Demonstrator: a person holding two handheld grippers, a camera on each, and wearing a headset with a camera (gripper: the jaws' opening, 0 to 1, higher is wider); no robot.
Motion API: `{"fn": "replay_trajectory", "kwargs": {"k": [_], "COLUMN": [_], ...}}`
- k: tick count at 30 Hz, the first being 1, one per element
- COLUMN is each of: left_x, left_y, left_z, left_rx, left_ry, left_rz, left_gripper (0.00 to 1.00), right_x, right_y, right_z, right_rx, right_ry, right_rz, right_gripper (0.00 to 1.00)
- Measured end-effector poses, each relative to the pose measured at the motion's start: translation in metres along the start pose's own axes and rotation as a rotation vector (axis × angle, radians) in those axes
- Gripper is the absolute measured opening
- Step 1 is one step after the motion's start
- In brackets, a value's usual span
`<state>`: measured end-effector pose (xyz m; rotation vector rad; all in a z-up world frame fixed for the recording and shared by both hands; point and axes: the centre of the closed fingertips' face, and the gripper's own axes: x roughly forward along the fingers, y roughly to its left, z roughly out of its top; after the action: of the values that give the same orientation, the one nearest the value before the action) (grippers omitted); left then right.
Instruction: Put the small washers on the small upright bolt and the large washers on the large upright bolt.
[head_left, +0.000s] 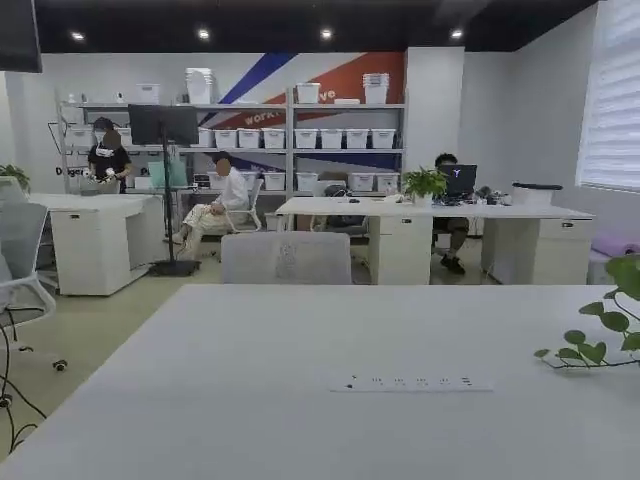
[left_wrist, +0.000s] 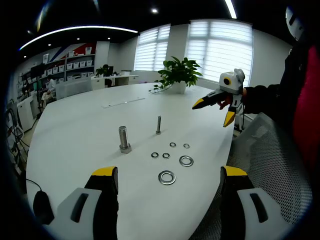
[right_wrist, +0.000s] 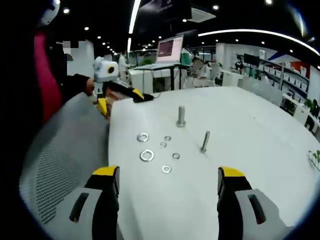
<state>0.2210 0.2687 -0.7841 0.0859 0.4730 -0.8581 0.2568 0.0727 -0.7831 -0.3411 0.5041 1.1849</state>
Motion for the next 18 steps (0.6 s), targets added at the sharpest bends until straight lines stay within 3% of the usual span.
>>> {"fn": "replay_trajectory", "kwargs": {"k": [18], "left_x": [-0.0011], "left_y": [0.0056], "left_z": [0.0008], "left_rx": [-0.022], "left_ry": [-0.016], "left_rz": [0.036], "left_gripper": [0.75], "right_x": [0.0002], "right_y": [0.0015], "right_z": [-0.0023], "right_rx": [-0.006], "right_ry": [0.011], "right_rz": [0.002], "right_gripper": [0.78]}}
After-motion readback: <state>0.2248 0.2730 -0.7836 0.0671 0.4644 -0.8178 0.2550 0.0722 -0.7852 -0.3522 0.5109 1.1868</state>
